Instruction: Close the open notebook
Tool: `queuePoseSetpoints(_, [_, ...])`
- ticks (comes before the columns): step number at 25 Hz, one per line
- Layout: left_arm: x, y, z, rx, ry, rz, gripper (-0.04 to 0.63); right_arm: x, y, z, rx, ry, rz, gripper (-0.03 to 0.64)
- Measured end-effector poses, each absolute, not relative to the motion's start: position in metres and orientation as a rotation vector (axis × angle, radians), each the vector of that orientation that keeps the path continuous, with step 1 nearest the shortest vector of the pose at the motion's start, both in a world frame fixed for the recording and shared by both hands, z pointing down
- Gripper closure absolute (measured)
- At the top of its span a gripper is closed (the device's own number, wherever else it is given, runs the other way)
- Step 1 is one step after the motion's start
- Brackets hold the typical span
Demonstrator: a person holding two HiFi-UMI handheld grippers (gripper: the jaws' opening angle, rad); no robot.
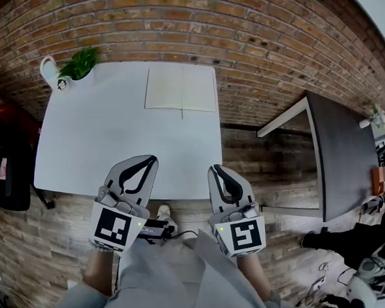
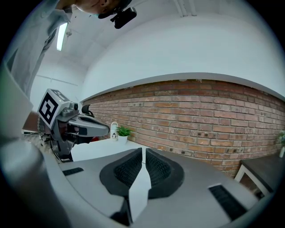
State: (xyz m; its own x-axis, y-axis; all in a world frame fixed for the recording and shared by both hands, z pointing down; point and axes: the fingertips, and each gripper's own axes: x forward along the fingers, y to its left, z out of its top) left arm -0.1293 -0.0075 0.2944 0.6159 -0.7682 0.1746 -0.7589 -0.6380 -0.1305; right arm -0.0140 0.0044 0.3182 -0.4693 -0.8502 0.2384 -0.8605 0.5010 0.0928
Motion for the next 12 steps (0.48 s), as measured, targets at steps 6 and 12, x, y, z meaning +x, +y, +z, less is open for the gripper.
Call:
queuePoseSetpoints(6, [-0.138, -0.029, 0.298, -2.811, 1.285, -0.33, 0.577, -0.025, -0.018, 0.317, 1.478, -2.483, 0.063, 0.563])
queuePoseSetpoints(12, [-0.138, -0.041, 0.302, -2.839, 1.294, -0.334, 0.577, -0.024, -0.029, 0.316, 1.486, -2.469, 0.074, 0.563])
